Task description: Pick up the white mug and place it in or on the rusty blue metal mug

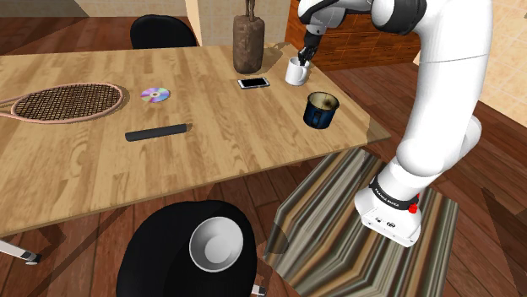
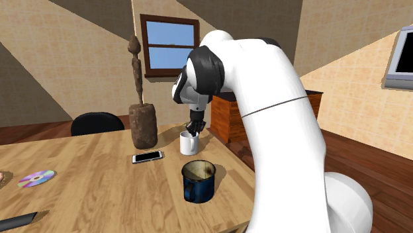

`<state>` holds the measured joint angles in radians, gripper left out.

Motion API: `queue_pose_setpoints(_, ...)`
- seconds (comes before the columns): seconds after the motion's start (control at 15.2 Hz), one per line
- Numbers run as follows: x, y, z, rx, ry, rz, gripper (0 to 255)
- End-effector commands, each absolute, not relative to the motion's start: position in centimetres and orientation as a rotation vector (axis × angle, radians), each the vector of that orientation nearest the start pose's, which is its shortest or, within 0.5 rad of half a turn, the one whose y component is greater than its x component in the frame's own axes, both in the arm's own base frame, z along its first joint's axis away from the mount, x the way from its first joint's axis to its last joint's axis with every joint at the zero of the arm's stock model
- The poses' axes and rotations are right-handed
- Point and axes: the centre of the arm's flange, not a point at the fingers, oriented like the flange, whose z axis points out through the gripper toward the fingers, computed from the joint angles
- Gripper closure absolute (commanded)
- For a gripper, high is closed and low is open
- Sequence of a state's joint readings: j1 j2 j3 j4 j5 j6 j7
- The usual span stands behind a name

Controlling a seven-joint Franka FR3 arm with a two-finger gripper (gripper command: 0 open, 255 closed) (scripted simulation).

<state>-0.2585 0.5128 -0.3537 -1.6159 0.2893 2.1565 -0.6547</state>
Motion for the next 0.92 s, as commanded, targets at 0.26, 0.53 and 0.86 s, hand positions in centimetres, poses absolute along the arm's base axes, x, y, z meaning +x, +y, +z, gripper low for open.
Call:
queue_pose_setpoints(0.26,58.7,-35.9,36.8,-3.114,0.099,-0.152,255)
queue_pose_setpoints(0.53,58.7,-35.9,39.0,-3.114,0.099,-0.152,255)
queue_pose_setpoints(0.86,58.7,-35.9,41.6,-3.114,0.099,-0.152,255)
